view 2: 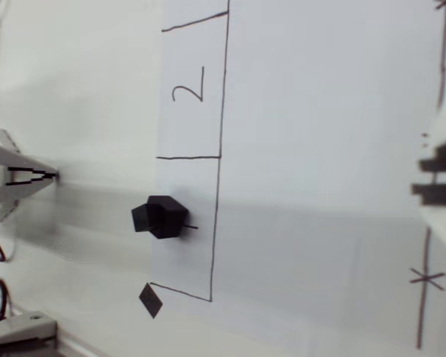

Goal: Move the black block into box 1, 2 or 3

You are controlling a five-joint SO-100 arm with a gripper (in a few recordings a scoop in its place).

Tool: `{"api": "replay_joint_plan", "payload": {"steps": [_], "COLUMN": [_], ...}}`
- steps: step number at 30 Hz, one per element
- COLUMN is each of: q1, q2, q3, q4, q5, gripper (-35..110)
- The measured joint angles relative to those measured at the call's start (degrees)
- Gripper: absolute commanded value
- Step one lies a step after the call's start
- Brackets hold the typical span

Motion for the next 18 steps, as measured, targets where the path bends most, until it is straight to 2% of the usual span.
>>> {"api": "replay_joint_plan", "payload": {"steps": [18], "q1": [-0.3], "q2": [31.4], "q3": [26.6], "q4": [0.0], "q5": [-0.9], "gripper": [0]}}
